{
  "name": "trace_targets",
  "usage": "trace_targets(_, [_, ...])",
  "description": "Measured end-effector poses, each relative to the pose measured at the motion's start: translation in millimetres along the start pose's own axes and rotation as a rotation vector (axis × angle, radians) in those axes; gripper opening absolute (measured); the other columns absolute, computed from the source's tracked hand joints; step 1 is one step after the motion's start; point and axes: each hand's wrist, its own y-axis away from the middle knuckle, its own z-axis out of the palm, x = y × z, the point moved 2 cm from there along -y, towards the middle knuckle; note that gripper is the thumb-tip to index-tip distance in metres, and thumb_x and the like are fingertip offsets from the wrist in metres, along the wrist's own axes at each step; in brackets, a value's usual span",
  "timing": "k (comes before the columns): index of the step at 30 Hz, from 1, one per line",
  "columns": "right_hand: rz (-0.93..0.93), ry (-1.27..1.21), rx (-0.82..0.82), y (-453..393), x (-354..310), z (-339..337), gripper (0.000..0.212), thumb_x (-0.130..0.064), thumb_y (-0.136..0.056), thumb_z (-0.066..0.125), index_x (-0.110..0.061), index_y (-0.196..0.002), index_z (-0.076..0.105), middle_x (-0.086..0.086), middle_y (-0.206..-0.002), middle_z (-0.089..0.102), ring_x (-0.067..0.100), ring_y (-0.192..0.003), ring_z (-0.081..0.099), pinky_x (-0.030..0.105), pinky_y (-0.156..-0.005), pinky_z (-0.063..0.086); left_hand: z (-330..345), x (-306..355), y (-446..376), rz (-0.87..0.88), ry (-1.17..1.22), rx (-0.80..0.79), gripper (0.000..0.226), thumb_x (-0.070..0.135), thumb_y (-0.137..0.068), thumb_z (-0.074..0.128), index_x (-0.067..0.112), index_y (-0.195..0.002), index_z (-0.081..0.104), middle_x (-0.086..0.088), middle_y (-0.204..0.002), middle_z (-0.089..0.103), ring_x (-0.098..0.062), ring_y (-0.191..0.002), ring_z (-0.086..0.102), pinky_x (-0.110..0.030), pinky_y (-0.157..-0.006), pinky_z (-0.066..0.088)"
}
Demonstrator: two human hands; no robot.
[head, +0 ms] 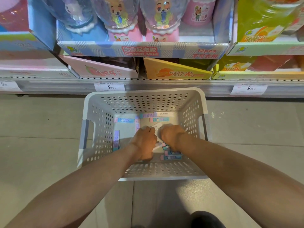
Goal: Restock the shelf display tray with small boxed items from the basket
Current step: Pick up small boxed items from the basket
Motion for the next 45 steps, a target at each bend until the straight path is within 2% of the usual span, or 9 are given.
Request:
trace_targets(10, [0.095,0.016,0.100,4,-6,15,0.057,-0.008,-0.087,0.052,0.006,-0.133,0.023,0.024,-0.129,0.042,0.036,-0.116,0.048,0.042,-0.085,0.051,-4,0,2,0.070,-0.183,-0.030,0.031,0.006,-0.089,0.047,0.000,-0.119,0.051,-0.018,-0.119,0.052,-0.032,-0.104,0.054,-0.034,-0.080,0.047])
trace_targets(15, [0.158,0.019,0.111,2,-11,16,0.058,-0.014,-0.088,0.052,0.005,-0.134,0.022,0.028,-0.134,0.035,0.038,-0.122,0.042,0.047,-0.089,0.046,-14,-3,3,0.035,-0.036,-0.001,0.032,-0.001,-0.088,0.044,0.001,-0.119,0.045,-0.017,-0.115,0.061,-0.031,-0.101,0.061,-0.034,-0.077,0.047])
trace_targets(21, [0.164,-0.024,0.122,-1,-13,19,0.061,-0.014,-0.085,0.056,0.003,-0.133,0.023,0.027,-0.134,0.035,0.039,-0.123,0.041,0.045,-0.098,0.043,-2,-12,6,-0.148,0.146,-0.024,0.028,0.010,-0.090,0.040,0.008,-0.117,0.049,-0.013,-0.108,0.064,-0.029,-0.094,0.062,-0.030,-0.064,0.041])
trace_targets(27, [0.116,-0.044,0.141,0,-11,20,0.059,-0.011,-0.080,0.062,-0.001,-0.128,0.028,0.023,-0.127,0.043,0.036,-0.114,0.050,0.040,-0.088,0.045,8,-25,2,-0.400,0.429,0.072,0.034,0.021,-0.090,0.044,0.006,-0.121,0.041,-0.013,-0.102,0.065,-0.031,-0.089,0.064,-0.031,-0.058,0.042])
trace_targets(31, [0.084,0.002,0.129,1,-8,13,0.051,-0.008,-0.084,0.056,0.001,-0.128,0.031,0.024,-0.127,0.046,0.037,-0.114,0.049,0.043,-0.088,0.047,8,-25,-2,-0.413,0.509,0.121,0.029,0.029,-0.092,0.048,0.006,-0.109,0.046,-0.012,-0.098,0.066,-0.031,-0.087,0.064,-0.032,-0.059,0.042])
trace_targets(37, [-0.056,-0.077,0.055,7,3,-2,0.035,-0.011,-0.089,0.053,-0.006,-0.123,0.049,0.010,-0.125,0.056,0.025,-0.112,0.056,0.031,-0.086,0.047,3,-27,-7,-0.360,0.514,0.114,0.027,0.029,-0.092,0.053,0.007,-0.107,0.055,-0.012,-0.107,0.064,-0.030,-0.097,0.061,-0.032,-0.067,0.040])
trace_targets(40, [-0.094,-0.151,0.032,15,9,-10,0.037,-0.011,-0.091,0.048,-0.008,-0.128,0.047,0.010,-0.126,0.056,0.023,-0.109,0.057,0.021,-0.075,0.045,-2,-29,-9,-0.309,0.514,0.056,0.027,0.026,-0.090,0.053,0.005,-0.107,0.055,-0.013,-0.106,0.063,-0.028,-0.092,0.060,-0.030,-0.065,0.040])
trace_targets(43, [-0.132,-0.232,0.018,25,9,-18,0.044,-0.005,-0.091,0.044,-0.009,-0.135,0.040,0.009,-0.129,0.053,0.018,-0.080,0.059,0.007,-0.054,0.039,-5,-32,-4,-0.263,0.523,-0.012,0.027,0.026,-0.089,0.049,0.002,-0.099,0.055,-0.012,-0.087,0.057,-0.025,-0.073,0.053,-0.028,-0.057,0.038])
trace_targets(45, [-0.114,-0.274,0.002,26,8,-18,0.044,-0.006,-0.092,0.043,-0.009,-0.135,0.039,0.010,-0.126,0.055,0.015,-0.064,0.052,0.014,-0.040,0.040,-7,-34,2,-0.222,0.539,-0.059,0.026,0.026,-0.089,0.048,0.003,-0.100,0.051,-0.008,-0.082,0.052,-0.023,-0.071,0.050,-0.027,-0.054,0.036])
